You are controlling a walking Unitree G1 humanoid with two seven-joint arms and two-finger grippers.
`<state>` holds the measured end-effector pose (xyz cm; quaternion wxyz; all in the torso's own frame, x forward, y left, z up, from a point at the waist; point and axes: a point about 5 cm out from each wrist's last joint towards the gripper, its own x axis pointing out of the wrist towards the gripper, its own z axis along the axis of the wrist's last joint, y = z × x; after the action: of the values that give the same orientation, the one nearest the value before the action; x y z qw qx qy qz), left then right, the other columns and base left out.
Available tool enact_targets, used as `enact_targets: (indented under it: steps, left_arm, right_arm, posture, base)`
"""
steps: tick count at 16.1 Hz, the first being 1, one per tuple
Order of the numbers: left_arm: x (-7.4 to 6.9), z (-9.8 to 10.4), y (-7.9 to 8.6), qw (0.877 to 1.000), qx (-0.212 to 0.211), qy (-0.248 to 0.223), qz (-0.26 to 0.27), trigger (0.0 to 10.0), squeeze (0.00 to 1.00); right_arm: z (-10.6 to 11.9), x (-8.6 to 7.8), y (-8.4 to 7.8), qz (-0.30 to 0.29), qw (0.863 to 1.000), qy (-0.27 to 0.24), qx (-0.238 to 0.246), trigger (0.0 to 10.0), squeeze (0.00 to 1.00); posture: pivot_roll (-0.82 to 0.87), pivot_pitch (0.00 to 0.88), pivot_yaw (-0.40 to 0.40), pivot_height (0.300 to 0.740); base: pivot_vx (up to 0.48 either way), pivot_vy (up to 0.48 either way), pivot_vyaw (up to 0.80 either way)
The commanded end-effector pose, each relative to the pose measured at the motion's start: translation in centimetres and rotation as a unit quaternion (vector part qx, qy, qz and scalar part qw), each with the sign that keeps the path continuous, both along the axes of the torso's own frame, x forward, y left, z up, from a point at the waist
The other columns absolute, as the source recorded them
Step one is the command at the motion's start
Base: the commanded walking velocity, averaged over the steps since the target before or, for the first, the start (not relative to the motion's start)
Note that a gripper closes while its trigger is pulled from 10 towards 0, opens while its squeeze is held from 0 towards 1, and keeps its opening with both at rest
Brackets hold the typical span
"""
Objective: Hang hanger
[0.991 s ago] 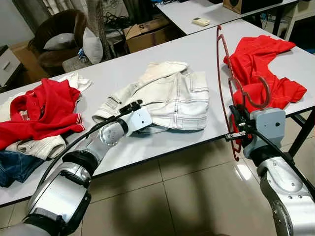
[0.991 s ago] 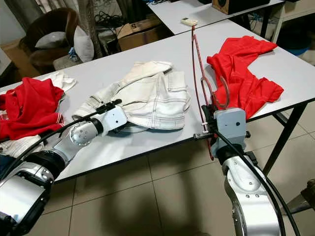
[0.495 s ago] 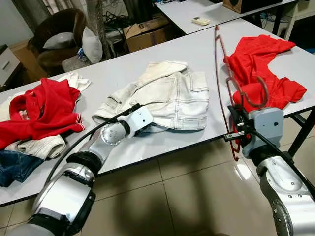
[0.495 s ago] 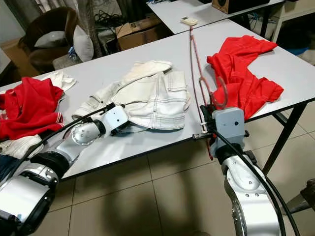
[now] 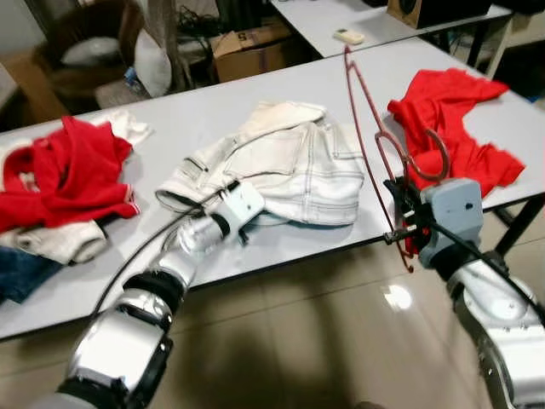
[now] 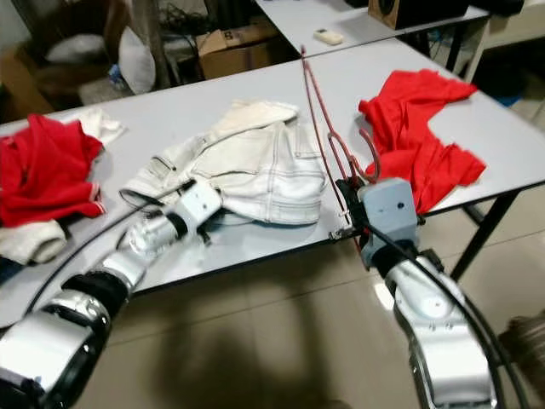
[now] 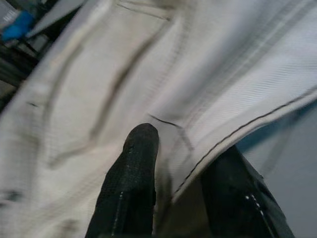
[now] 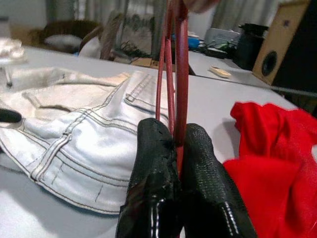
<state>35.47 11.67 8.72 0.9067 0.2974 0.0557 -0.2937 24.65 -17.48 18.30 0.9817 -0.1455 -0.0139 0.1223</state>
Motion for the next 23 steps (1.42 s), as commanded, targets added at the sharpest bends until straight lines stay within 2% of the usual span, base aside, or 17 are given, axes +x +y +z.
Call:
enact_targets:
  steps: [1, 3, 4, 6, 8, 9, 10, 13, 14, 15, 16, 18, 19, 23]
  left_arm:
    - [0.0, -0.2, 0.2, 1.000, -0.004, 0.002, 0.013, 0.0, 0.00]
    - [-0.1, -0.3, -0.3, 1.000, -0.015, 0.005, 0.015, 0.0, 0.00]
    - [-0.1, -0.3, -0.8, 0.999, -0.031, 0.008, 0.023, 0.0, 0.00]
    - [0.3, 0.2, -1.5, 0.997, -0.069, 0.016, 0.041, 0.0, 0.00]
    - [1.2, 1.9, -2.1, 0.994, -0.099, 0.013, 0.038, 0.0, 0.00]
    - [2.5, 4.3, -2.4, 0.993, -0.117, 0.001, 0.031, 0.0, 0.00]
    - [2.9, 5.3, -2.4, 0.992, -0.123, -0.004, 0.028, 0.0, 0.00]
    - [5.0, 10.8, -1.7, 0.986, -0.159, -0.041, 0.030, 0.0, 0.00]
    - [5.3, 12.1, -1.7, 0.985, -0.165, -0.051, 0.025, 0.0, 0.00]
    - [5.5, 13.3, -1.8, 0.985, -0.157, -0.065, 0.018, 0.0, 0.00]
    - [5.6, 13.7, -1.8, 0.985, -0.155, -0.071, 0.016, 0.0, 0.00]
    - [5.9, 15.1, -1.5, 0.984, -0.151, -0.089, 0.008, 0.0, 0.00]
    - [5.9, 15.4, -1.4, 0.984, -0.153, -0.094, 0.005, 0.0, 0.00]
    - [5.7, 15.8, -1.3, 0.985, -0.127, -0.114, -0.014, 0.0, 0.00]
  right_arm:
    - [-0.1, 0.2, 0.3, 0.020, 1.000, 0.011, 0.003, 10.0, 0.00]
    - [0.0, 0.1, 0.2, 0.034, 0.999, 0.017, -0.007, 10.0, 0.00]
    - [0.2, 0.1, 0.0, 0.048, 0.998, 0.024, -0.016, 10.0, 0.00]
    - [0.6, -0.1, -0.3, 0.078, 0.996, 0.038, -0.021, 10.0, 0.00]
    - [1.3, -0.5, -0.8, 0.111, 0.992, 0.056, 0.027, 10.0, 0.00]
    - [1.8, -2.2, -0.9, 0.180, 0.981, 0.065, 0.042, 10.0, 0.00]
    - [1.9, -2.9, -1.0, 0.201, 0.975, 0.077, 0.053, 10.0, 0.00]
    - [2.3, -7.1, -3.3, 0.238, 0.961, 0.117, 0.083, 10.0, 0.00]
    - [2.6, -8.0, -3.5, 0.254, 0.955, 0.124, 0.088, 10.0, 0.00]
    - [2.5, -9.4, -3.5, 0.289, 0.942, 0.150, 0.084, 10.0, 0.00]
    - [2.4, -9.9, -3.5, 0.300, 0.936, 0.165, 0.079, 10.0, 0.00]
    - [0.4, -10.9, -4.3, 0.265, 0.932, 0.243, 0.050, 10.0, 0.00]
    - [-0.1, -10.7, -4.4, 0.254, 0.932, 0.253, 0.044, 10.0, 0.00]
    - [-2.2, -8.0, -5.4, 0.156, 0.947, 0.278, 0.031, 10.0, 0.00]
  posture:
    - [-0.25, 0.000, 0.067, 0.740]
    - [-0.26, 0.000, 0.039, 0.740]
    - [-0.28, 0.000, -0.002, 0.740]
    - [-0.29, 0.000, -0.013, 0.740]
    - [-0.29, 0.000, 0.016, 0.740]
    - [-0.28, 0.000, 0.068, 0.740]
    - [-0.27, 0.000, 0.085, 0.740]
    - [-0.26, 0.000, 0.128, 0.740]
    - [-0.26, 0.000, 0.138, 0.740]
    - [-0.26, 0.000, 0.158, 0.740]
    - [-0.26, 0.000, 0.162, 0.740]
    - [-0.26, 0.000, 0.173, 0.740]
    - [-0.26, 0.000, 0.171, 0.740]
    - [-0.25, 0.000, 0.158, 0.740]
  base:
    - [0.000, 0.000, 0.00]
    - [0.000, 0.000, 0.00]
    - [0.000, 0.000, 0.00]
    - [0.000, 0.000, 0.00]
    - [0.000, 0.000, 0.00]
    - [0.000, 0.000, 0.00]
    - [0.000, 0.000, 0.00]
    - [0.000, 0.000, 0.00]
    - [0.000, 0.000, 0.00]
    - [0.000, 0.000, 0.00]
    - [0.000, 0.000, 0.00]
    - [0.000, 0.000, 0.00]
    - [0.000, 0.000, 0.00]
    - [0.000, 0.000, 0.00]
